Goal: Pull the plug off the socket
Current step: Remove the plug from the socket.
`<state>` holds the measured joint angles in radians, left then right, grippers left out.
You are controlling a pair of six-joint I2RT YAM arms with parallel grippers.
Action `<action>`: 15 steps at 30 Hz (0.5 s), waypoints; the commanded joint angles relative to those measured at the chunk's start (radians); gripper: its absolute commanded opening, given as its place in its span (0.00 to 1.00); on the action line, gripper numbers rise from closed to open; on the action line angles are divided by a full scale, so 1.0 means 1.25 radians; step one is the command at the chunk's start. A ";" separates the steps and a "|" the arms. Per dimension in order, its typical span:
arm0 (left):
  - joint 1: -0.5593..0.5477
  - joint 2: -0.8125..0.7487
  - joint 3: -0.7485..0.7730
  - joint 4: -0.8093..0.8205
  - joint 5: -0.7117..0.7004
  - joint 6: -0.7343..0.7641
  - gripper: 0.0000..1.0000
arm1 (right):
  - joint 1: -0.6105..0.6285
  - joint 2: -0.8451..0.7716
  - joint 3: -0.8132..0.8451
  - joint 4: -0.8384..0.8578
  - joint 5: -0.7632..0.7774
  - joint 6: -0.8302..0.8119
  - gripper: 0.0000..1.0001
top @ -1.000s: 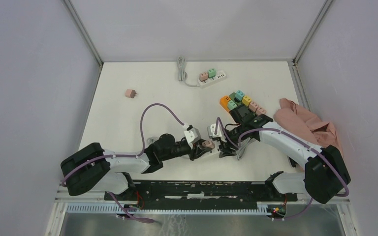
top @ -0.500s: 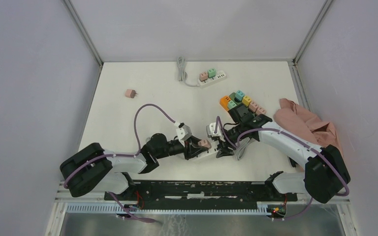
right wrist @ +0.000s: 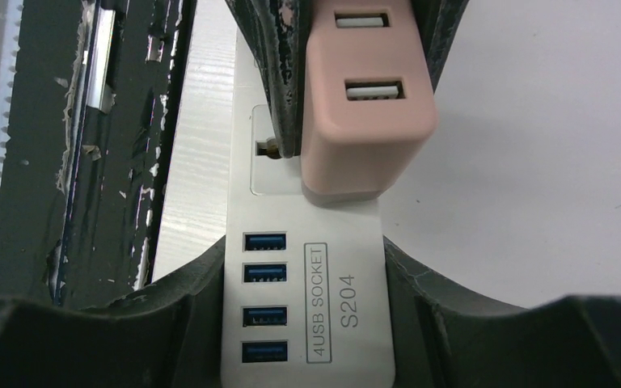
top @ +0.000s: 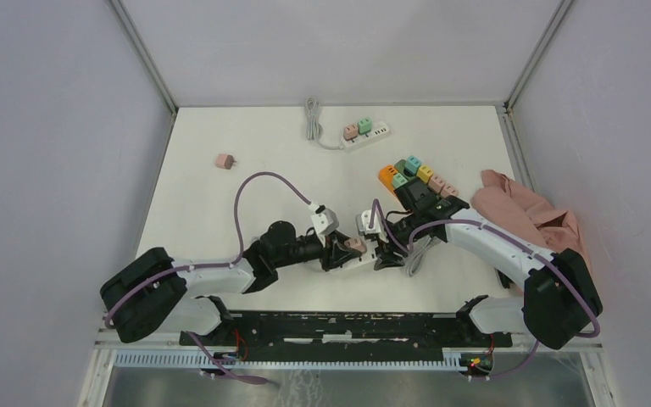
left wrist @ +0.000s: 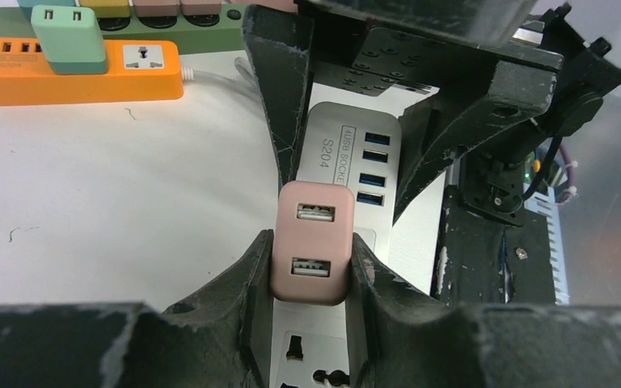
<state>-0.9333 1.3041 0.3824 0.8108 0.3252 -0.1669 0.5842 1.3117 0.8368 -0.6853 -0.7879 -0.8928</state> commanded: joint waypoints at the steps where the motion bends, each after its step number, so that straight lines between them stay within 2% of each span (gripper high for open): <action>1: 0.072 -0.033 -0.009 0.124 -0.035 -0.117 0.03 | 0.010 -0.001 0.023 0.011 -0.029 -0.015 0.00; 5: 0.071 -0.051 -0.051 0.166 -0.040 -0.113 0.03 | 0.010 0.002 0.024 0.011 -0.026 -0.015 0.00; 8: 0.033 -0.070 -0.064 0.161 -0.085 -0.072 0.03 | 0.010 0.006 0.025 0.011 -0.026 -0.014 0.00; 11: -0.019 -0.075 -0.049 0.110 -0.146 -0.010 0.03 | 0.011 0.009 0.025 0.011 -0.026 -0.013 0.00; 15: -0.031 -0.059 0.002 0.018 -0.174 -0.002 0.03 | 0.010 0.011 0.025 0.010 -0.025 -0.013 0.00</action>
<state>-0.9691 1.2442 0.3042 0.8730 0.2577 -0.1715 0.5983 1.3239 0.8433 -0.6716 -0.8291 -0.8795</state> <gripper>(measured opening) 0.375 0.574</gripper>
